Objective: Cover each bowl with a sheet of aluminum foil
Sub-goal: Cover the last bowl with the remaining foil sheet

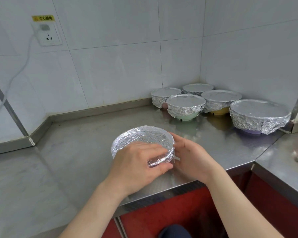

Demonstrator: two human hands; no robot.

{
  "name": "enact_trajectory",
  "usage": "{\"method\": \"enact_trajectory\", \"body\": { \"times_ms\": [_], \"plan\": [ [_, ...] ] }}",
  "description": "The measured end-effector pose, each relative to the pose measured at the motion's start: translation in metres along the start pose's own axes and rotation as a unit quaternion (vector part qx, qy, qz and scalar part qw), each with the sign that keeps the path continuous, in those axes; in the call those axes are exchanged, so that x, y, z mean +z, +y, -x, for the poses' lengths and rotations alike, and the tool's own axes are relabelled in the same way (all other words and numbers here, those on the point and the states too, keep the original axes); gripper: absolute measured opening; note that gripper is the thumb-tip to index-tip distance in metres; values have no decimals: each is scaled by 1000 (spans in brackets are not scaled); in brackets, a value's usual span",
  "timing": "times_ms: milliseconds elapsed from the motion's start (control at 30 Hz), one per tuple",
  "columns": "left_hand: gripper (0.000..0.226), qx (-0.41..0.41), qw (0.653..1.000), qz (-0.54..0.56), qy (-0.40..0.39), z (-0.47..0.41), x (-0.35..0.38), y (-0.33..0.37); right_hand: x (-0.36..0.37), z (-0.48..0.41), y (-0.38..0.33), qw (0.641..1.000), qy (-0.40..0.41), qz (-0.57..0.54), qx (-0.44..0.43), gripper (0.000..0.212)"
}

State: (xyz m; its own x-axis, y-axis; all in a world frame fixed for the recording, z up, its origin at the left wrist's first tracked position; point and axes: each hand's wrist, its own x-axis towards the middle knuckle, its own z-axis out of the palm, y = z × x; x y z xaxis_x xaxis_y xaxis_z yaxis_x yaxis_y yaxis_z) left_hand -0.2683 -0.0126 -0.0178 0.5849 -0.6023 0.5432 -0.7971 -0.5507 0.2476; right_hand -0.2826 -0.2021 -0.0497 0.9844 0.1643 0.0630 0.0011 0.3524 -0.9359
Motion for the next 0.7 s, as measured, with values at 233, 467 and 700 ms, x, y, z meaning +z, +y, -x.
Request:
{"method": "enact_trajectory", "body": {
  "times_ms": [233,467,700],
  "plan": [
    [29,46,998,6,34,0,11,-3,17,0,18,991,66,-91,-71,65],
    [27,59,997,1,40,-3,16,-3,41,-6,22,952,236,-173,-84,41],
    [28,74,997,3,18,-6,17,-9,45,-15,25,947,310,-37,-70,37]
  ]
}}
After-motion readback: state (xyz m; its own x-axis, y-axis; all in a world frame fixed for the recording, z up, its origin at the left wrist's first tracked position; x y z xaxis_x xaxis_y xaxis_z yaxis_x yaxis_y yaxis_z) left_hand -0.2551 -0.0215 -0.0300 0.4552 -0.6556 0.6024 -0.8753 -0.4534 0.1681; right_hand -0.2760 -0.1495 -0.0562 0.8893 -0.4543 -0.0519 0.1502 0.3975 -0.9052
